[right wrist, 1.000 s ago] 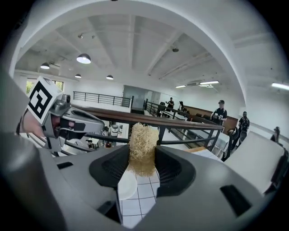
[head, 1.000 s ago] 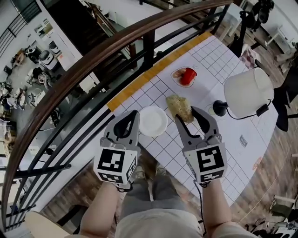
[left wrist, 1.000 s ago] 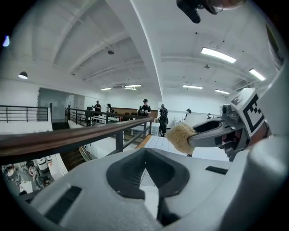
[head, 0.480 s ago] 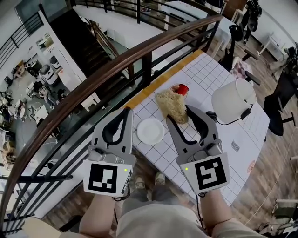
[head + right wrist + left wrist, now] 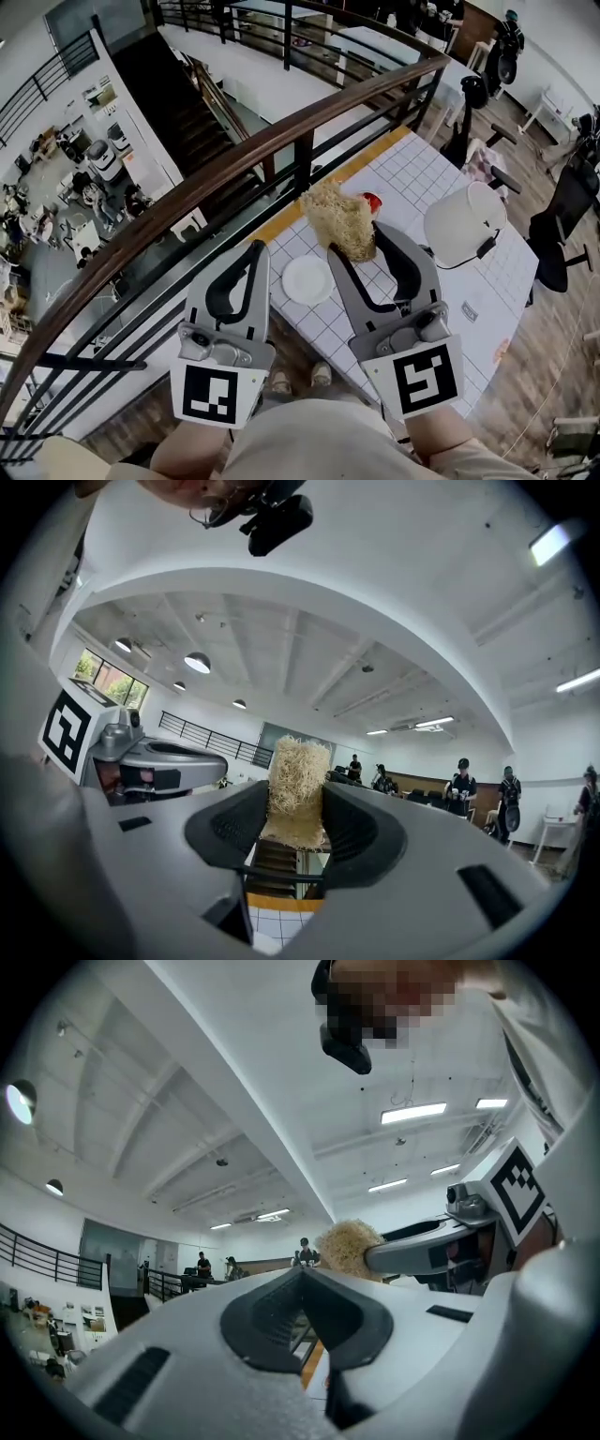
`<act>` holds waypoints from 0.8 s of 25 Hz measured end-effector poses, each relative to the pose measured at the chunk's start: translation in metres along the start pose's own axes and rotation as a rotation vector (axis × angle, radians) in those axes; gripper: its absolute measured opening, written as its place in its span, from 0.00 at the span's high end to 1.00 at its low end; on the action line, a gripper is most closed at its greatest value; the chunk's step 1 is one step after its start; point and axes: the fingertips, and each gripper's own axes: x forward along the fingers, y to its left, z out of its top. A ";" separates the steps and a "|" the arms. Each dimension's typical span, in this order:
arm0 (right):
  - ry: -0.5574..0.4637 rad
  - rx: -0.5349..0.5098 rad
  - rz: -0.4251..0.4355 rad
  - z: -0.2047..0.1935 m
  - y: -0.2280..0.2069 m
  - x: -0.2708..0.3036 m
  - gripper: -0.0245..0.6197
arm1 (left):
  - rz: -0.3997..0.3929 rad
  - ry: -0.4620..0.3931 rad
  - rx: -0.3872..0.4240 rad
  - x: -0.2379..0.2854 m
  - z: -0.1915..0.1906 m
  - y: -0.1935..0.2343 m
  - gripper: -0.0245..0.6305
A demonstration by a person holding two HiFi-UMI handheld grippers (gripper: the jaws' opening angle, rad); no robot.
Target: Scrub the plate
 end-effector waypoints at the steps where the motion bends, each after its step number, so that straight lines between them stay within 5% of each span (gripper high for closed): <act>1: -0.021 0.008 -0.005 0.003 0.003 -0.001 0.68 | 0.000 -0.001 0.001 -0.003 0.000 0.000 0.94; 5: -0.090 0.032 -0.006 0.006 0.021 -0.007 0.68 | 0.019 0.014 0.010 -0.013 -0.010 0.003 0.94; 14: -0.057 0.050 0.013 -0.030 0.024 0.004 0.68 | 0.027 0.052 -0.026 -0.008 -0.038 0.012 0.94; 20: -0.065 0.040 0.014 -0.017 0.025 0.010 0.68 | 0.021 0.064 -0.019 -0.008 -0.031 0.017 0.94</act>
